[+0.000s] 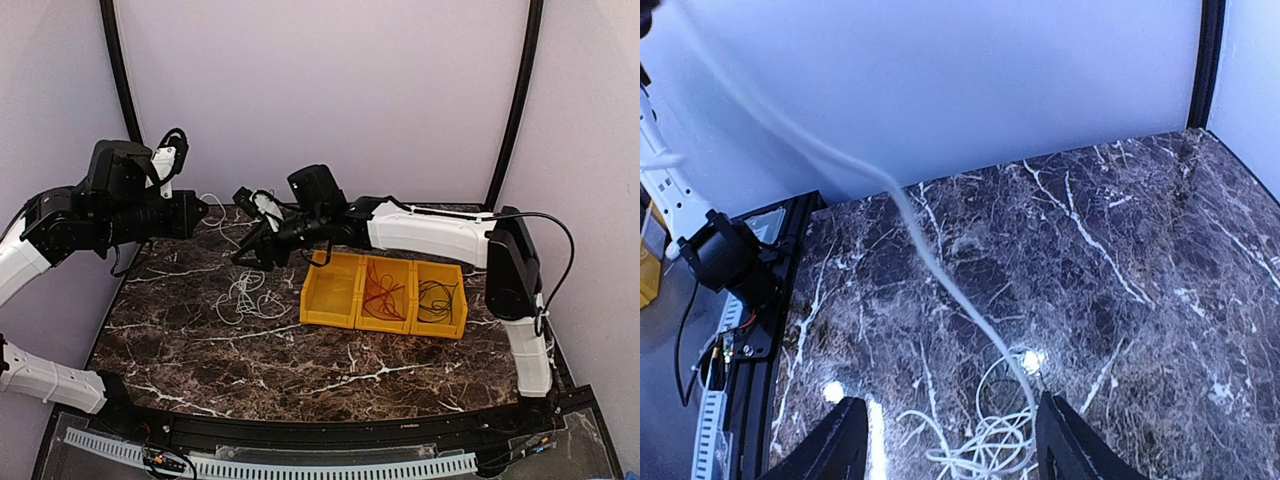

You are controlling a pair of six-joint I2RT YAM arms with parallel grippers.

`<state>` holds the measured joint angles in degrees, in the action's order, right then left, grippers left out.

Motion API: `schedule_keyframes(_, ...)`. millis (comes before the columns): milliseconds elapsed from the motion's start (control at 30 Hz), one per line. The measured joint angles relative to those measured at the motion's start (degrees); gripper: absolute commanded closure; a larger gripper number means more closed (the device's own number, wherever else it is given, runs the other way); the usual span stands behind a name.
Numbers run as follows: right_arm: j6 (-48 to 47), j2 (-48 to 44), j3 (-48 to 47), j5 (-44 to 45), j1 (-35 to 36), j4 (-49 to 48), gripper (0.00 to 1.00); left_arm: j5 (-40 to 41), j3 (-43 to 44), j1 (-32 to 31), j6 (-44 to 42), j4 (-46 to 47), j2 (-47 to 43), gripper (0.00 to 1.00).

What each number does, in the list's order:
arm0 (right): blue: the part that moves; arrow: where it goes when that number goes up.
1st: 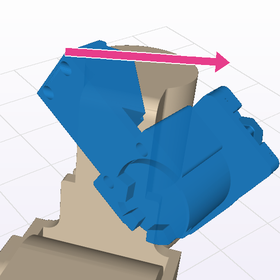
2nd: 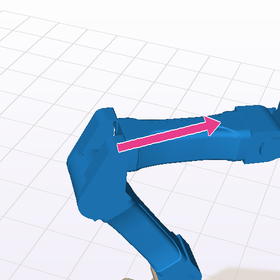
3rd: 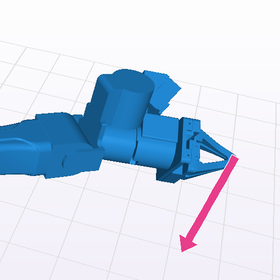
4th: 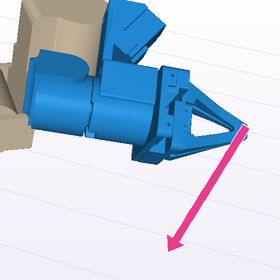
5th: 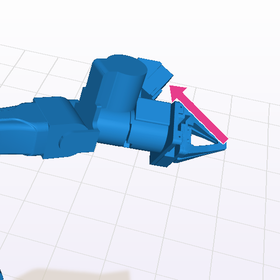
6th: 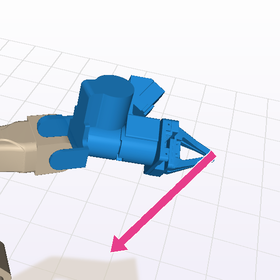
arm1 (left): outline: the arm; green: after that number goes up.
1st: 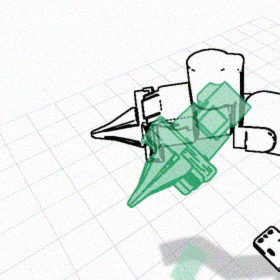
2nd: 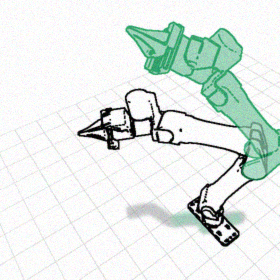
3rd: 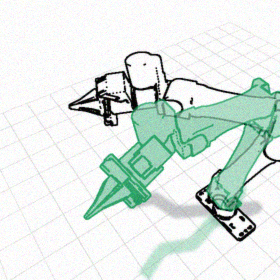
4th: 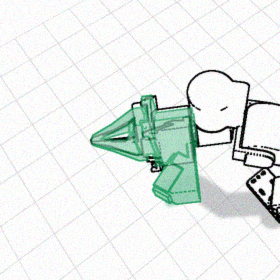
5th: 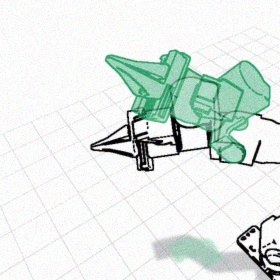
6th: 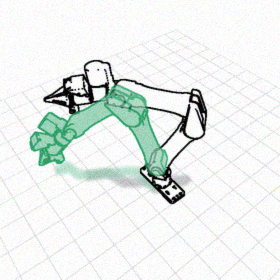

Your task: Untangle the cables

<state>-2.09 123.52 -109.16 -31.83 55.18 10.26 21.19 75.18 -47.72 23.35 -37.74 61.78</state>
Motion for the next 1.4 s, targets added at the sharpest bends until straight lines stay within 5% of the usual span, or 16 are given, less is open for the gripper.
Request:
schedule_keyframes(233, 5.4, 11.0, -8.6, -2.7, 0.6, -3.4, 1.00, 0.0, 0.9, 0.0, 0.0, -0.2, -1.0, 1.00)
schedule_keyframes(467, 8.9, 15.0, -7.3, -6.7, 3.5, -10.5, 1.00, 1.4, 8.5, 0.0, -1.3, -5.4, 0.2, 1.00)
schedule_keyframes(600, 10.7, 13.4, -5.4, -8.2, 4.8, -18.1, 0.91, 2.3, 14.3, 0.0, -3.8, -6.5, 1.2, 1.00)
schedule_keyframes(933, 12.6, 20.2, 1.5, -6.9, 5.7, -9.4, 0.87, 4.7, 34.6, 0.0, -9.5, 16.8, 0.3, 1.00)
schedule_keyframes(1400, 11.8, 18.4, 2.5, -6.7, 6.4, -5.0, 0.62, 4.5, 34.3, 0.0, -11.4, 18.3, 5.8, 1.00)
